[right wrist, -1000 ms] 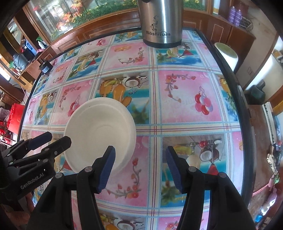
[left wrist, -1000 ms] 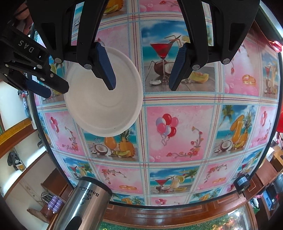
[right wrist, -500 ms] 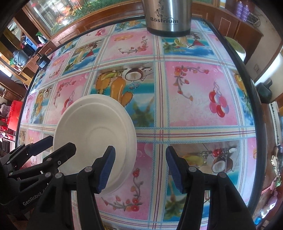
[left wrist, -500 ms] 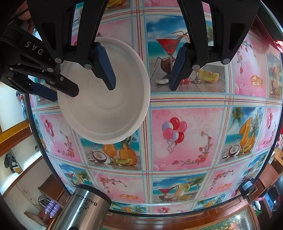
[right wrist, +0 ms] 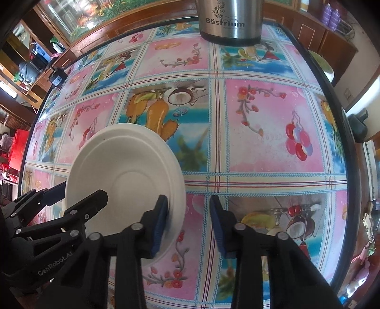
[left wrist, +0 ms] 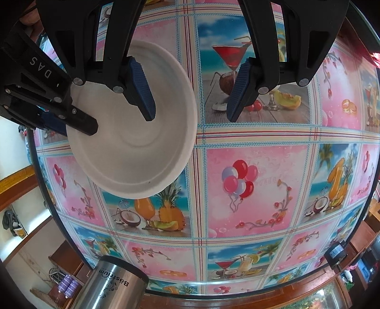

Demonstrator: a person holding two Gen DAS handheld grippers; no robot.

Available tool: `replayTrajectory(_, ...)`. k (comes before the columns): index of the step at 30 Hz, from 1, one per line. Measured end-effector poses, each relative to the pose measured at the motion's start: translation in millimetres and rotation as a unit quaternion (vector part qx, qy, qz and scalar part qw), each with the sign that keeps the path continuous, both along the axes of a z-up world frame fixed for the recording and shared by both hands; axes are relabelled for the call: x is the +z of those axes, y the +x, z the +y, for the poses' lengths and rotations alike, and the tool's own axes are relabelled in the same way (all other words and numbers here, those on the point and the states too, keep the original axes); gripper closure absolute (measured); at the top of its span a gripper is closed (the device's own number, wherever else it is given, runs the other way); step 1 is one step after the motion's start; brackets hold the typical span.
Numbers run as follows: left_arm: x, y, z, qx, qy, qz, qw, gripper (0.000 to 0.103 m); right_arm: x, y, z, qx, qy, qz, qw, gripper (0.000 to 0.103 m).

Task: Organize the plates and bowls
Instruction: 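Close the left gripper on the white bowl rim while the right gripper clamps it too, then lift the white bowl with both grippers and carry it over the stack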

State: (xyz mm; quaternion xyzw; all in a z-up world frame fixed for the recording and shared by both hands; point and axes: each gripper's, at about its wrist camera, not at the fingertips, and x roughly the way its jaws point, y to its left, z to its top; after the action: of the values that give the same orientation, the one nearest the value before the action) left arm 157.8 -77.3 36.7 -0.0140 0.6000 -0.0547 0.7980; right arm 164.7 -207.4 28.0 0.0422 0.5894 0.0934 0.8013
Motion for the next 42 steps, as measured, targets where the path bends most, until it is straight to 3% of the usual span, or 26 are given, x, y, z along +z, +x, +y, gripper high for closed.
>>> replayTrajectory(2, -1, 0, 0, -0.001, -0.001, 0.000, 1.0000, 0.041, 0, 0, 0, 0.001, 0.001, -0.002, 1.000, 0.079)
replayTrajectory(4, -3, 0, -1, -0.007, -0.002, 0.001, 1.0000, 0.049, -1, 0, 2, 0.004, 0.003, 0.002, 1.000, 0.087)
replayTrajectory(6, -4, -1, -1, -0.009, -0.006, 0.004, 0.9999, 0.062, 0, -1, 2, 0.003, 0.007, 0.002, 1.000, 0.088)
replayTrajectory(8, -5, -2, -1, -0.011, -0.007, 0.003, 0.9999, 0.066, 1, -2, 2, 0.002, 0.013, 0.002, 1.000, 0.090)
replayTrajectory(9, -4, -2, -1, -0.013, -0.008, 0.003, 0.9999, 0.074, 2, -3, 2, 0.003, 0.014, 0.002, 1.000, 0.090)
replayTrajectory(17, -1, -12, 8, -0.017, -0.021, 0.007, 0.9996, 0.086, 5, -14, 7, 0.005, 0.031, 0.007, 0.999, 0.091)
replayTrajectory(29, 19, -53, 66, 0.010, -0.032, -0.001, 0.9995, 0.086, 25, -42, 47, 0.038, 0.038, -0.001, 0.999, 0.092)
replayTrajectory(42, 71, -130, 191, 0.100, -0.024, -0.040, 0.9939, 0.086, 71, -86, 164, 0.139, 0.037, -0.038, 0.989, 0.091)
